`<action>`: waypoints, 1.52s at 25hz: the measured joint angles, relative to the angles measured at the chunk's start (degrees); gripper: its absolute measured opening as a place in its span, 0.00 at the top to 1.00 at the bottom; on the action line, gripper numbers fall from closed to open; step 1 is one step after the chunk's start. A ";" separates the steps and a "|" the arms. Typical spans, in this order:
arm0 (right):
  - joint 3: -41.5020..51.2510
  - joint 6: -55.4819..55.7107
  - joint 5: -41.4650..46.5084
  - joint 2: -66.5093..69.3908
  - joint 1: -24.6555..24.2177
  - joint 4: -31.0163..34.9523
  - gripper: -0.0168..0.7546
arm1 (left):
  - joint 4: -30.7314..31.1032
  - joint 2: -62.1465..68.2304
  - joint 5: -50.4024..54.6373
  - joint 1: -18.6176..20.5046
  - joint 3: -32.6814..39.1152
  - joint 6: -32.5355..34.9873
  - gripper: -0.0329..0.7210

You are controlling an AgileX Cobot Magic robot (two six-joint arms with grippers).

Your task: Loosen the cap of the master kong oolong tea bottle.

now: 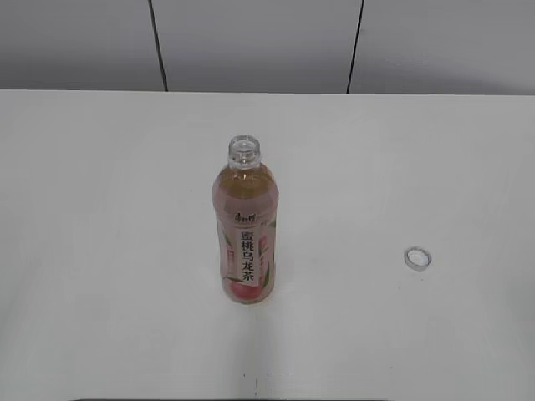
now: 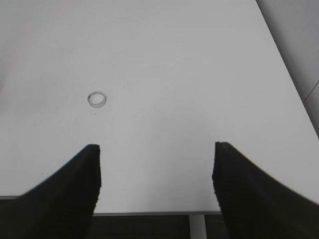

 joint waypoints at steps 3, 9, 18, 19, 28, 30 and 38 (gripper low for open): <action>0.00 0.00 -0.06 0.00 0.00 0.00 0.29 | 0.00 0.00 0.00 0.00 0.00 0.00 0.24; 0.00 0.00 -0.06 0.00 0.00 0.00 0.29 | -1.48 0.00 0.29 0.00 0.00 0.00 0.24; 0.00 0.00 -0.06 0.00 0.00 0.00 0.29 | -4.04 0.00 0.79 0.00 0.00 0.00 0.24; 0.00 0.00 -0.06 0.00 0.00 0.00 0.29 | -3.49 0.00 0.79 0.00 0.00 0.00 0.24; 0.00 0.00 -0.06 0.00 0.00 0.00 0.29 | -3.41 -0.05 0.80 0.00 0.36 0.00 0.24; 0.00 0.00 -0.06 0.00 0.00 0.00 0.29 | -3.41 -0.05 0.80 0.00 0.36 0.00 0.24; 0.00 0.00 -0.06 0.00 0.00 0.00 0.29 | -3.41 -0.05 0.80 0.00 0.36 0.00 0.24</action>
